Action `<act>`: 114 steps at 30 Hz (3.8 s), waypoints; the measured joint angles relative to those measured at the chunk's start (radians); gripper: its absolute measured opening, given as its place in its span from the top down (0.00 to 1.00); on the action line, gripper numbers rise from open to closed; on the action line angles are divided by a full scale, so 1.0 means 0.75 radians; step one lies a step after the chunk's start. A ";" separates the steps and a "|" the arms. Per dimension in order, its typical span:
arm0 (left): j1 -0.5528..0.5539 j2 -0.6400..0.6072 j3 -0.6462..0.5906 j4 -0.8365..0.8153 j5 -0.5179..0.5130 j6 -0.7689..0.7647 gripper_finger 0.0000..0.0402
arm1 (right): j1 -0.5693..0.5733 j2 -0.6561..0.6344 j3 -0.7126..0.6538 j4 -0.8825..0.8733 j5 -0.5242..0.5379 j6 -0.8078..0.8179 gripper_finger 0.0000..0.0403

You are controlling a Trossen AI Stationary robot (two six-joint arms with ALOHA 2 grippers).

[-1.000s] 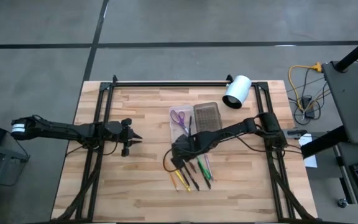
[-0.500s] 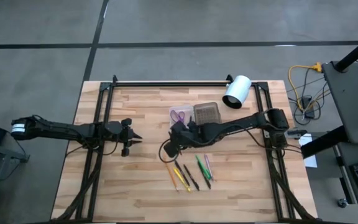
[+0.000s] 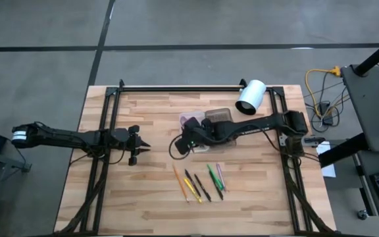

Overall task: Pick & place school supplies into a supply box
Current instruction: Put the brown pen into the supply box, then put the purple pen into the supply box

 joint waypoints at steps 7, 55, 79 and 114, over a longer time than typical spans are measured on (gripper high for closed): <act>0.000 0.000 0.000 0.000 0.000 0.000 0.83 | -0.097 -0.001 -0.045 -0.002 -0.044 -0.071 0.96; 0.000 0.000 0.000 0.000 0.000 0.000 0.83 | -0.239 -0.003 -0.126 -0.279 -0.136 0.102 0.78; 0.000 0.000 0.000 0.000 0.000 0.000 0.83 | -0.103 -0.003 -0.049 -0.274 -0.533 0.110 0.80; 0.000 0.000 0.000 0.000 0.000 0.000 0.83 | 0.245 -0.003 -0.049 -0.230 -0.554 0.701 0.81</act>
